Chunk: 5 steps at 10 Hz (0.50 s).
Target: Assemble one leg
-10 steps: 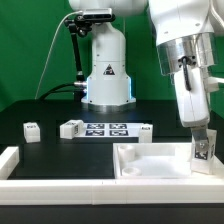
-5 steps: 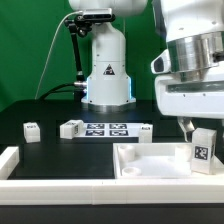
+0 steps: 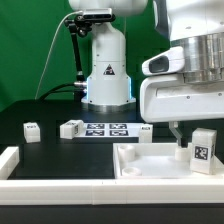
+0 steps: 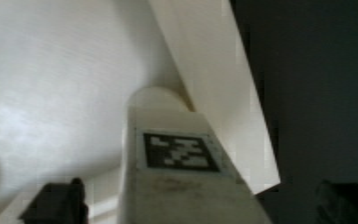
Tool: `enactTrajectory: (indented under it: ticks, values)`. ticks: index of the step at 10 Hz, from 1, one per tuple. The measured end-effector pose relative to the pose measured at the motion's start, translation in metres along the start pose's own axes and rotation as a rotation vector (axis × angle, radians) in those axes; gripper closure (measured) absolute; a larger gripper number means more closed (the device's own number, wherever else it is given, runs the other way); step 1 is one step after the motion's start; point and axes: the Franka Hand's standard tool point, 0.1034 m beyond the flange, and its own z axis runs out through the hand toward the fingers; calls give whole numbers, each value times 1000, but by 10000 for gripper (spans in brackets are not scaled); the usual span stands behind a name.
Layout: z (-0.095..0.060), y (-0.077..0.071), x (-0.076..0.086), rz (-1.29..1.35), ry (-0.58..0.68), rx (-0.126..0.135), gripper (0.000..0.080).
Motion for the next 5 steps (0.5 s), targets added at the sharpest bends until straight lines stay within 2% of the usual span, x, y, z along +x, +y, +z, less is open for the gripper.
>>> enactTrajectory:
  ticks: [2, 3, 4, 5]
  values:
    - [0, 0, 0, 2, 0, 0, 151]
    - [0, 0, 0, 2, 0, 0, 278]
    - [0, 0, 0, 2, 0, 0, 278]
    - [0, 1, 0, 3, 0, -1, 460]
